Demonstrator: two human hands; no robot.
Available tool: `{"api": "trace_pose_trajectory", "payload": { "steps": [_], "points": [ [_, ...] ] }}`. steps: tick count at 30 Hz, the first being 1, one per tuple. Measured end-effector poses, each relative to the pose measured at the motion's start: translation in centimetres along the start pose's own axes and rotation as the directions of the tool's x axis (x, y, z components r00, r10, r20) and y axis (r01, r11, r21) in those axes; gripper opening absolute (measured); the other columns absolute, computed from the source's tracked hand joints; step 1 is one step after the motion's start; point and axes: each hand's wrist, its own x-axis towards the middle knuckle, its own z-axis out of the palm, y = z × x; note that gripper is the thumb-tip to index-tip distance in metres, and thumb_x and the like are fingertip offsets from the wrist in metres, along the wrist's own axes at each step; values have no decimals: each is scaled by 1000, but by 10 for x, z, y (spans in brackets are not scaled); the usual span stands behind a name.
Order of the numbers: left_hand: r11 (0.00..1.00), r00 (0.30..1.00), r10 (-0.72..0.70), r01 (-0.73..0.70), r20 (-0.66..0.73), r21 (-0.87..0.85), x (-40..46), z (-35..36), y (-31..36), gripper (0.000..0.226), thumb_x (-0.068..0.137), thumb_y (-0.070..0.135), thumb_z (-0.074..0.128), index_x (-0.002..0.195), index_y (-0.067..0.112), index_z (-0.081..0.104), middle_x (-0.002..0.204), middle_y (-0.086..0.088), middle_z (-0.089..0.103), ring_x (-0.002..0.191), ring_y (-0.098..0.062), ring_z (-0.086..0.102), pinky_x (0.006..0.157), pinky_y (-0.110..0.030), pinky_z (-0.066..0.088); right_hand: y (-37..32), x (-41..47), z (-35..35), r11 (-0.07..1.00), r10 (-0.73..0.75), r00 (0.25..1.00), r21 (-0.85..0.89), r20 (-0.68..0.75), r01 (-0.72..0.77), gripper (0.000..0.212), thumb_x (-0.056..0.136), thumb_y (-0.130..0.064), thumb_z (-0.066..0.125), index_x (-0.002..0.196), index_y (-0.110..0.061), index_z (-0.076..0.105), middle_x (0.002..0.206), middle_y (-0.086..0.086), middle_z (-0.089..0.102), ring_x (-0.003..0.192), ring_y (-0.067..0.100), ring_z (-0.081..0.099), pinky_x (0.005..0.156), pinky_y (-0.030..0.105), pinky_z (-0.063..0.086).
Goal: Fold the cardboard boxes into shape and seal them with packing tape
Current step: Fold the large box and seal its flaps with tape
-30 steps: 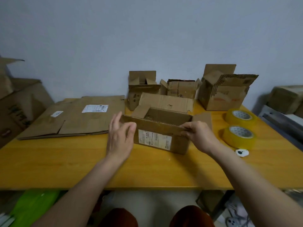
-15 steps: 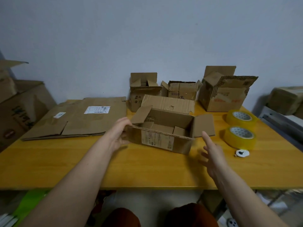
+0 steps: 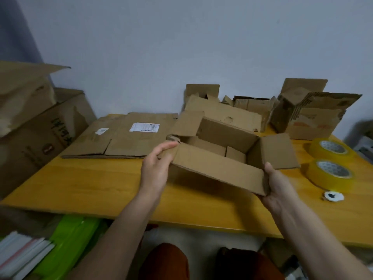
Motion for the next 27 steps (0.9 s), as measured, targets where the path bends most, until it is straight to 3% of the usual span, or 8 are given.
{"api": "trace_pose_trajectory", "payload": {
  "steps": [2,6,9,12,16,19,22,27],
  "points": [
    [991,990,66,-80,-128,-110,-2,-18,12,23,86,18,55,97,29,71,100,18,70,90,1,65,67,-19,52,9,-16,23,1000,-23,999,0,43,23,19,98,-35,49,103,-17,50,88,10,63,75,23,66,53,37,53],
    [959,940,4,-101,-340,-267,23,-71,23,33,91,16,53,119,32,59,115,6,66,98,-7,66,72,-27,54,22,-32,101,996,-56,985,-55,165,66,19,98,-35,49,85,-21,49,89,9,61,79,23,64,59,38,56],
    [940,917,-130,-7,-376,-341,53,-111,23,58,97,12,46,146,37,27,144,-5,44,120,-21,54,94,-38,50,28,-27,168,993,-37,980,-99,195,58,17,97,-32,52,96,-15,50,89,7,57,81,24,60,66,40,56],
    [883,905,-245,59,-349,-465,78,-137,13,62,101,34,42,153,32,9,154,-11,31,134,-29,41,104,-46,41,37,-13,227,996,22,971,-91,239,0,16,98,-26,51,108,-15,46,92,10,55,83,27,59,73,44,57],
    [787,819,-446,166,-362,-595,100,-156,-14,70,95,56,41,152,24,16,151,-15,35,136,-35,37,108,-53,36,48,11,286,995,90,962,-60,258,-77,16,97,-17,49,112,-13,51,108,15,59,101,32,62,88,50,54],
    [708,630,-678,418,-380,-570,115,-157,-46,57,97,33,51,147,13,31,141,-22,42,125,-38,45,99,-51,42,49,33,318,994,106,958,-45,268,-97,12,97,-12,45,104,-13,54,114,17,61,102,33,63,87,51,54],
    [635,563,-752,480,-343,-605,134,-146,-72,49,96,17,54,141,4,38,129,-23,46,115,-35,50,98,-47,44,43,61,337,996,73,957,-67,279,-56,26,97,-15,46,121,-9,51,118,15,60,103,32,63,86,49,55],
    [672,531,-730,443,-431,-593,178,-133,-92,35,93,16,59,124,1,54,86,-8,54,84,-20,54,93,-38,47,40,98,345,992,108,968,-90,226,-90,15,97,-12,41,97,-9,56,95,10,61,71,18,59,51,30,56]
  ]
}}
